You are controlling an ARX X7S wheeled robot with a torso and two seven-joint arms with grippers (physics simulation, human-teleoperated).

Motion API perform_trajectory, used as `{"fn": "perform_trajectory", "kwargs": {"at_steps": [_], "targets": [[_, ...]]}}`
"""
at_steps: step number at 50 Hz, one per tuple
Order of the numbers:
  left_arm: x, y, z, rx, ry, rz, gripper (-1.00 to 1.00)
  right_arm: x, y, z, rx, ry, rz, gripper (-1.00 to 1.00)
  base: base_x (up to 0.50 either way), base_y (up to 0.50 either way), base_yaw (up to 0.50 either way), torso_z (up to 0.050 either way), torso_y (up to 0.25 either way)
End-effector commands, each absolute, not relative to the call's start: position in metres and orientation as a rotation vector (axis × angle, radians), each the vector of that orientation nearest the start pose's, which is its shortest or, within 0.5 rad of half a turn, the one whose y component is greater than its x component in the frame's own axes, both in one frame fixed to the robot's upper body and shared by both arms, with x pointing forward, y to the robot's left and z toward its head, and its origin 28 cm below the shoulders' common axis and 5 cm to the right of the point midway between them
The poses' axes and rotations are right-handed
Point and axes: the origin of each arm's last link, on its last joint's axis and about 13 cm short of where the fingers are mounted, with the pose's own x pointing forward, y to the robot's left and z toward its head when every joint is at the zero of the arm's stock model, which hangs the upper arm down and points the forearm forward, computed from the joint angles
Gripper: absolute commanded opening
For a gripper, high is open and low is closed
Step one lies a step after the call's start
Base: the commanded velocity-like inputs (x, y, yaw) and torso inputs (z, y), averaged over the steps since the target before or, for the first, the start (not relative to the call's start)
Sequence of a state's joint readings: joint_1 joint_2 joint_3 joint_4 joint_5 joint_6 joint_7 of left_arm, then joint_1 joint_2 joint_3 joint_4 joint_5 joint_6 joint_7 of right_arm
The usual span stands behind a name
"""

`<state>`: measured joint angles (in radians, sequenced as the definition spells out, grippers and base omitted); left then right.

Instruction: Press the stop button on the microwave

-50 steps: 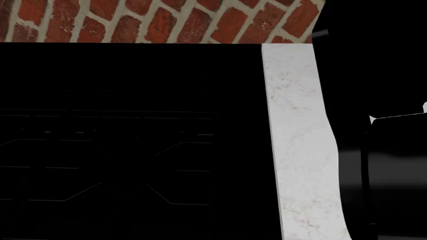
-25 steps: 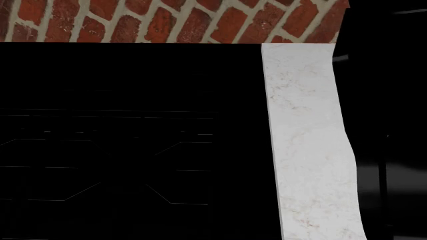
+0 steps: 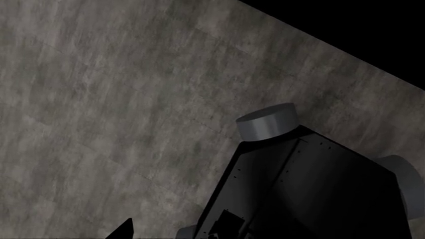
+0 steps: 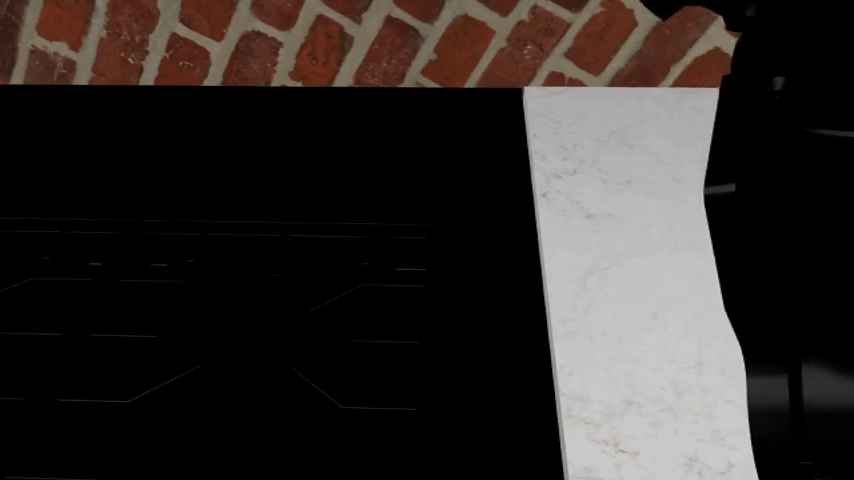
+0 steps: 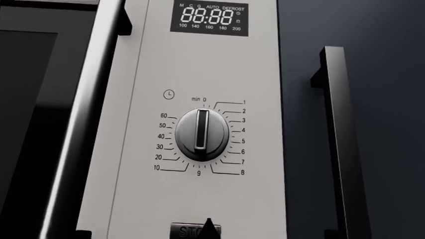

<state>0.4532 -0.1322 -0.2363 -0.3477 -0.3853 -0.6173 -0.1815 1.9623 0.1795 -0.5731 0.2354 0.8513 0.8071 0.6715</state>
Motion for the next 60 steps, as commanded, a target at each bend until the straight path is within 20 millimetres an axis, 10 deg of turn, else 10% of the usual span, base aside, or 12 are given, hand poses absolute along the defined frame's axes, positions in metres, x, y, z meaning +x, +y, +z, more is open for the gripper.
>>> {"fn": "perform_trajectory", "kwargs": {"at_steps": [1,60], "targets": [[-0.019,0.267,-0.104,-0.217,1.369,0.463,1.00,0.281,-0.033,0.499,-0.066,-0.630,0.002,-1.00,0.00,0.00,0.00,0.000,0.000],[-0.012,0.268,-0.108,-0.223,1.383,0.456,1.00,0.331,-0.024,0.506,-0.100,-0.585,-0.009,-1.00,0.00,0.00,0.00,0.000,0.000]]}}
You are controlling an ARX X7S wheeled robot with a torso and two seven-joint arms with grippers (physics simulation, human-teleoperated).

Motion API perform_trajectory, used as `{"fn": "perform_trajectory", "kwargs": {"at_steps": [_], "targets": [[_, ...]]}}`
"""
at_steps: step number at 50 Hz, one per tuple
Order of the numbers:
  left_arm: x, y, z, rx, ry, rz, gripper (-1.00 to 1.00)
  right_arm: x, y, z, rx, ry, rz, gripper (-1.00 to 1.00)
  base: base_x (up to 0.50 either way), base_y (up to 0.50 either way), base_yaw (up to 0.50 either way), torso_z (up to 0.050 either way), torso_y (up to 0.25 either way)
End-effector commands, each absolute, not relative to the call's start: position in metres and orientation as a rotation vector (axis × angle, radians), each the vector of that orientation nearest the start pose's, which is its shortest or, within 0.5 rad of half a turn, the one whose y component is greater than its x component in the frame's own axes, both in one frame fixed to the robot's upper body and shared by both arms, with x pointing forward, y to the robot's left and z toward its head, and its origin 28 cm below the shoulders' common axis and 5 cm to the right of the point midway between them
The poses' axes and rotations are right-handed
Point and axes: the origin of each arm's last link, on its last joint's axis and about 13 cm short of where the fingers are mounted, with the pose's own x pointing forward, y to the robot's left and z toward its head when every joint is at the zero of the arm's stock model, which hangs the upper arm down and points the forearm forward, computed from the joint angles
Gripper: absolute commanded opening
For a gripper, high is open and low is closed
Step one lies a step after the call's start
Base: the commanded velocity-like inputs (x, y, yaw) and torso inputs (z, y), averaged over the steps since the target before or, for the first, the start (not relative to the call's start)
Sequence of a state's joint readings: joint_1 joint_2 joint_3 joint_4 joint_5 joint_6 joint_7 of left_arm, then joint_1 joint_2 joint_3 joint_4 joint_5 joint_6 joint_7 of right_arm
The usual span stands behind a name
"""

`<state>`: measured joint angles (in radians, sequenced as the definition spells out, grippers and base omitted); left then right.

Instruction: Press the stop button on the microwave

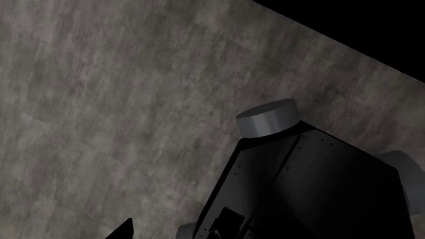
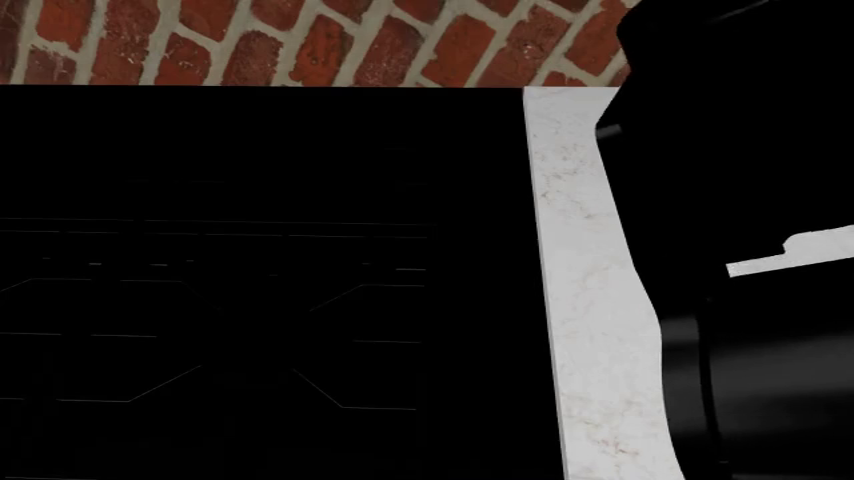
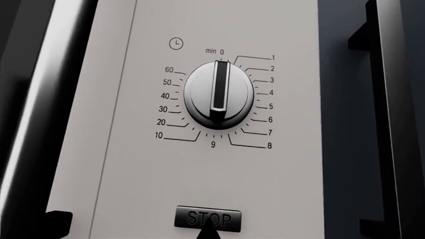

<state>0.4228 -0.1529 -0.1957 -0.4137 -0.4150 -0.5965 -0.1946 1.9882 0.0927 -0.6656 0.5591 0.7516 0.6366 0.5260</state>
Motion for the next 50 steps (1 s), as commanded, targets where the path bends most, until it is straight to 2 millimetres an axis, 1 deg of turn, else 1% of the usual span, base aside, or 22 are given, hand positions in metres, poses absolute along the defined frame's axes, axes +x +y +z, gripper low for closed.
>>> {"fn": "perform_trajectory", "kwargs": {"at_steps": [1,6,15,27,31,39,50], "targets": [[-0.013,0.268,-0.108,-0.223,1.384,0.458,1.00,0.332,-0.024,0.504,-0.104,-0.584,-0.011,-1.00,0.00,0.00,0.00,0.000,0.000],[-0.012,0.268,-0.108,-0.229,1.380,0.459,1.00,0.337,-0.024,0.504,-0.113,-0.584,-0.015,-1.00,0.00,0.00,0.00,0.000,0.000],[-0.011,0.268,-0.108,-0.229,1.378,0.460,1.00,0.351,-0.027,0.502,-0.119,-0.571,-0.028,-1.00,0.00,0.00,0.00,0.000,0.000],[-0.012,0.268,-0.108,-0.231,1.379,0.462,1.00,0.356,-0.026,0.505,-0.122,-0.575,-0.027,-1.00,0.01,0.00,0.00,0.000,0.000],[-0.011,0.268,-0.108,-0.230,1.379,0.460,1.00,0.359,-0.024,0.503,-0.123,-0.569,-0.021,-1.00,0.02,0.00,0.01,0.009,0.000],[-0.011,0.269,-0.108,-0.226,1.383,0.461,1.00,0.367,-0.030,0.500,-0.114,-0.555,-0.039,-1.00,0.02,0.00,0.01,0.007,0.000],[-0.010,0.269,-0.106,-0.219,1.385,0.465,1.00,0.370,-0.035,0.491,-0.118,-0.542,-0.052,-1.00,0.02,0.00,0.01,0.007,0.000]]}}
